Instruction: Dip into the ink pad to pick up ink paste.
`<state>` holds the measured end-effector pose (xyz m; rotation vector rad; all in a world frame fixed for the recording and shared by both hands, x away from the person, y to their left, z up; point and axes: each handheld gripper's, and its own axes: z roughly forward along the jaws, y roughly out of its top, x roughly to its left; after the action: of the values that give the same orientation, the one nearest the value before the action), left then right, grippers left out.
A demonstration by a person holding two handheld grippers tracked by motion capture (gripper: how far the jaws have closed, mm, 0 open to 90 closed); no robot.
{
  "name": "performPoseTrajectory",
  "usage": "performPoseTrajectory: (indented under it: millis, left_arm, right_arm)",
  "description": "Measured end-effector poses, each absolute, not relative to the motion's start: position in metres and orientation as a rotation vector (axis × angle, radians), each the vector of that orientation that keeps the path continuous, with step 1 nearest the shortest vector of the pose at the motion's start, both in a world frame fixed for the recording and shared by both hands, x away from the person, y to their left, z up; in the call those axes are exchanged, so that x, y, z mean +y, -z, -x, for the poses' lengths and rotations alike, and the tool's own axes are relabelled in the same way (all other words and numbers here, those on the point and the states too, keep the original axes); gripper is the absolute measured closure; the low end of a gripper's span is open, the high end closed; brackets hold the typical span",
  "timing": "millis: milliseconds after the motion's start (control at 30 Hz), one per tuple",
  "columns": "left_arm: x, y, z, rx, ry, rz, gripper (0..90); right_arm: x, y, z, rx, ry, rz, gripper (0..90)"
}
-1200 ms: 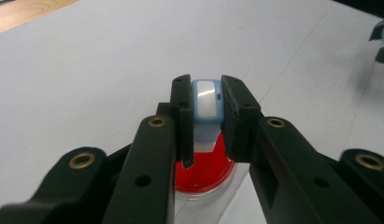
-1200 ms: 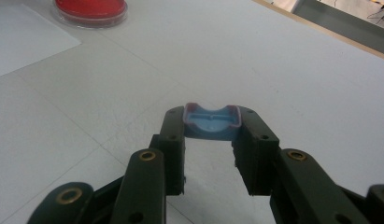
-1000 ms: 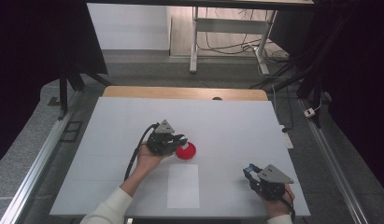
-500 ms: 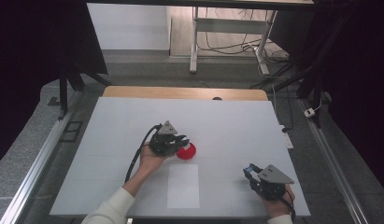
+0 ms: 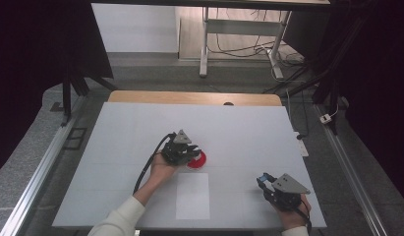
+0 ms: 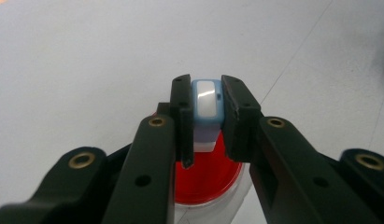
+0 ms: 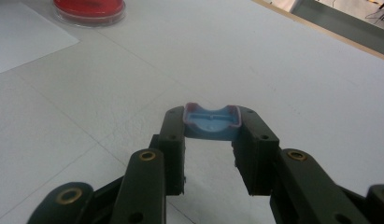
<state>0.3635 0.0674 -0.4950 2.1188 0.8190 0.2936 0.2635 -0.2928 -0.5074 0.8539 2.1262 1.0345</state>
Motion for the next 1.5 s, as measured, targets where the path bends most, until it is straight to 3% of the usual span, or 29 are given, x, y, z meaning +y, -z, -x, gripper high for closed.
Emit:
performPoseTrajectory:
  millis: [1500]
  left_arm:
    - [0.0609,0.504,-0.3642,0.805,-0.318,-2.158,76.2]
  right_arm:
    - [-0.2915,0.5085,-0.2638,2.135,-1.023,-0.851,64.8]
